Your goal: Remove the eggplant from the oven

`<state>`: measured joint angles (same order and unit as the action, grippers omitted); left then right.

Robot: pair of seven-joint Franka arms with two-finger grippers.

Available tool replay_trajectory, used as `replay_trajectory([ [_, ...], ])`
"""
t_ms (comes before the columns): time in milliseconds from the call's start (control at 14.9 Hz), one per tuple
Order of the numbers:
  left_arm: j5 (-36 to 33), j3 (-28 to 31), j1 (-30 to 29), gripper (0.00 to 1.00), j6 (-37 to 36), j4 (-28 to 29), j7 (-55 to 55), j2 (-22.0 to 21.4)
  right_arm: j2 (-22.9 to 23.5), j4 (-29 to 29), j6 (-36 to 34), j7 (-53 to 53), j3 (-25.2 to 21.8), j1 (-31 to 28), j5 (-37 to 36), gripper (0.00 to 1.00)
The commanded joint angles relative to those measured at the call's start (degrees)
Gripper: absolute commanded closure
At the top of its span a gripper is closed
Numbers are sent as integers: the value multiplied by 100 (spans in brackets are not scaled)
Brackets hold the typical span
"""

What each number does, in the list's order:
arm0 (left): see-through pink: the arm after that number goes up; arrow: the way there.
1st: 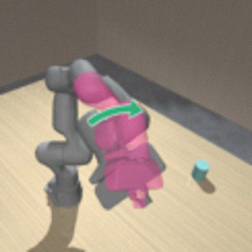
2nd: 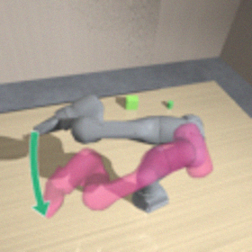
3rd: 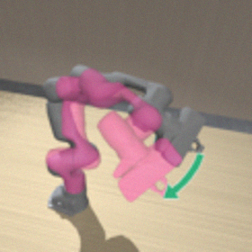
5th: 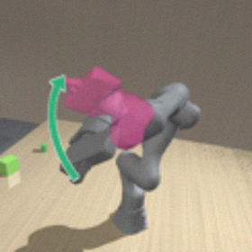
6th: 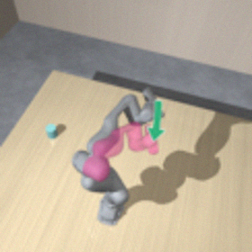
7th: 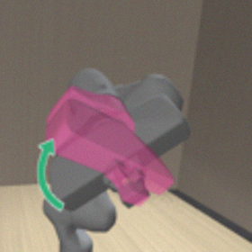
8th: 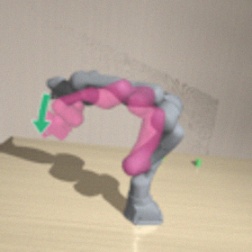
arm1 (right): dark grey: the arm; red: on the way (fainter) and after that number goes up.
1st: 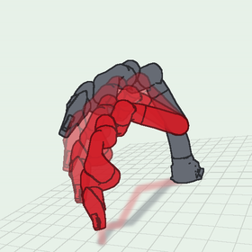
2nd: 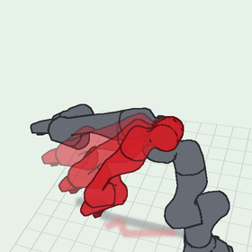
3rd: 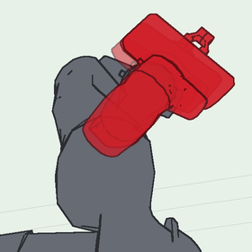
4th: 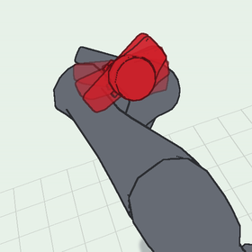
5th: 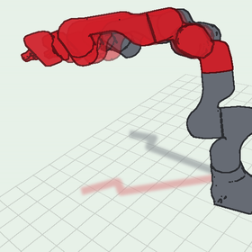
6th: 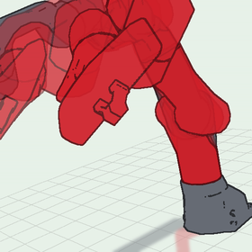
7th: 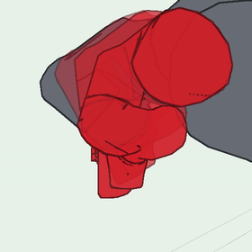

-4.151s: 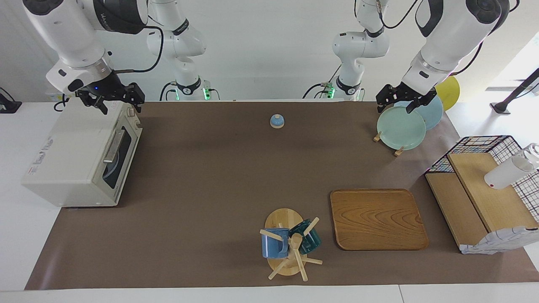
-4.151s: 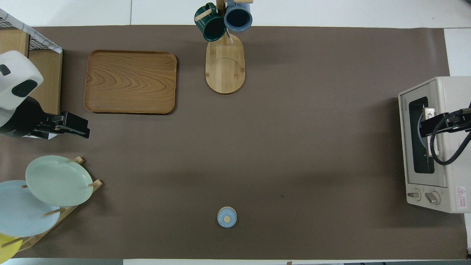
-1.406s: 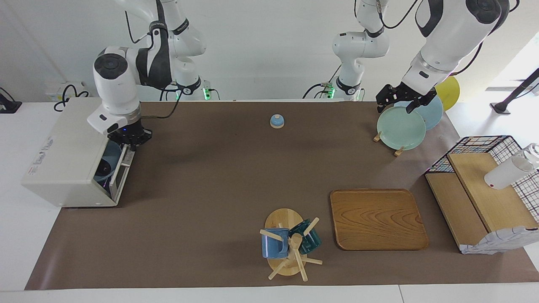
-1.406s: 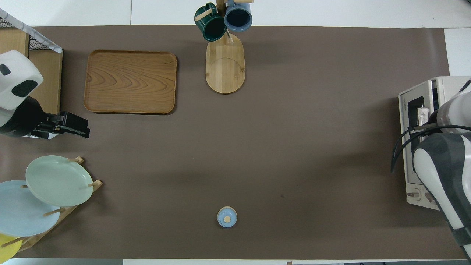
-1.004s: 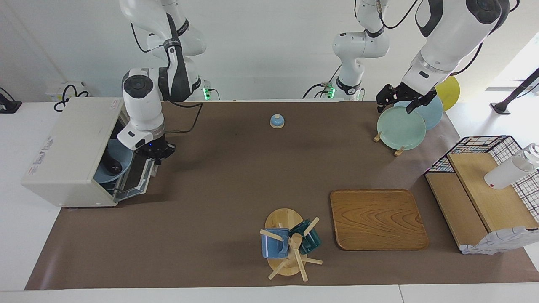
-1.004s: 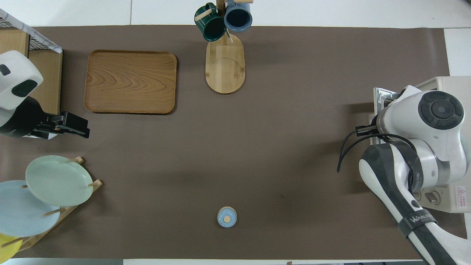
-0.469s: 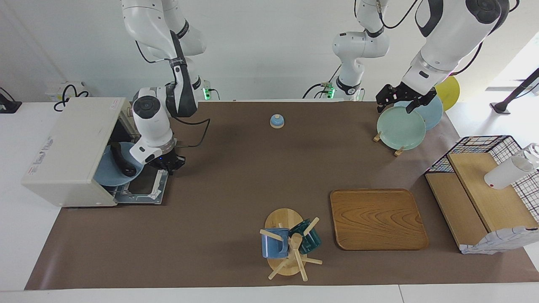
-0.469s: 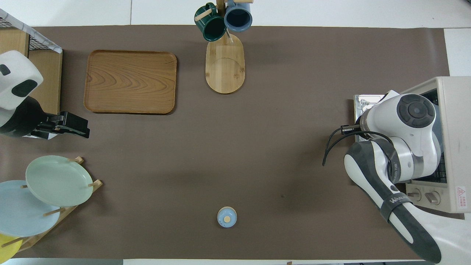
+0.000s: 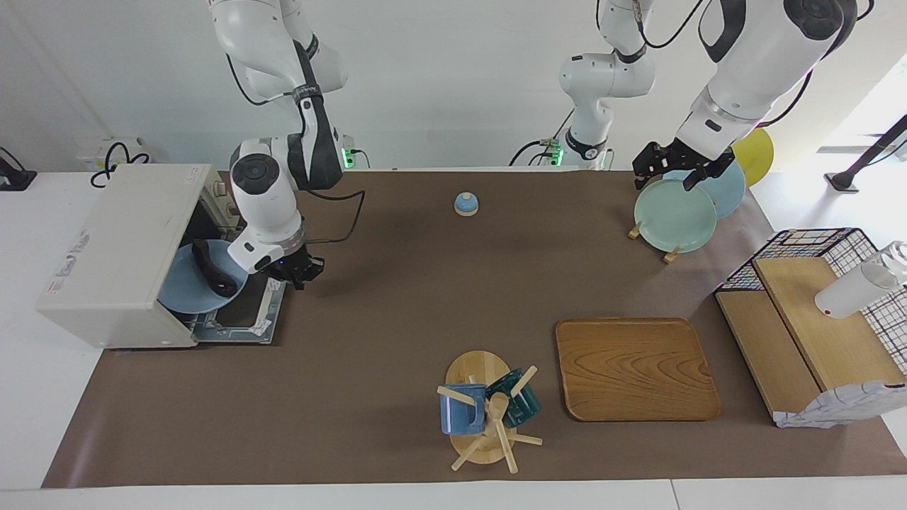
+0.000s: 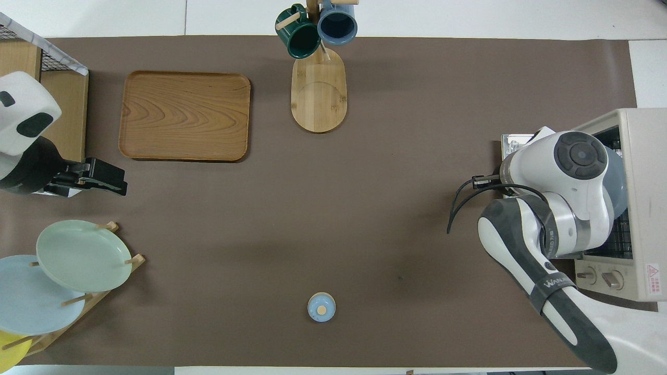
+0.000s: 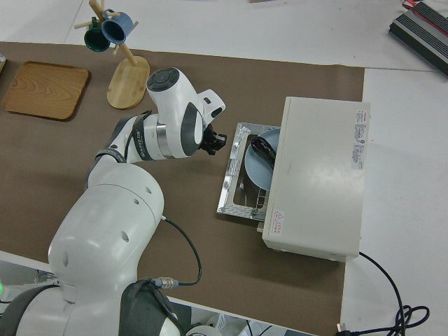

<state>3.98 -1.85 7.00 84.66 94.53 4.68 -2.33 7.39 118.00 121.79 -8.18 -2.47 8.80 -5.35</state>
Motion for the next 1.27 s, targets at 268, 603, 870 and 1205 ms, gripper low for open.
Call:
replay_trajectory([
  [268,-90,-35,-59,0,-72,39,16,-92,-474,-129,-1167,96,-78,-545,-54,45],
  [603,-90,-44,-59,0,-72,39,16,-92,-589,310,-703,677,-78,-730,-63,48],
  [870,-90,-44,-59,0,-72,39,16,-92,-651,505,-394,1292,-78,-722,-387,49],
  [1205,-90,-44,-50,0,-72,39,16,-92,-651,584,-166,1530,-78,-731,-625,53],
])
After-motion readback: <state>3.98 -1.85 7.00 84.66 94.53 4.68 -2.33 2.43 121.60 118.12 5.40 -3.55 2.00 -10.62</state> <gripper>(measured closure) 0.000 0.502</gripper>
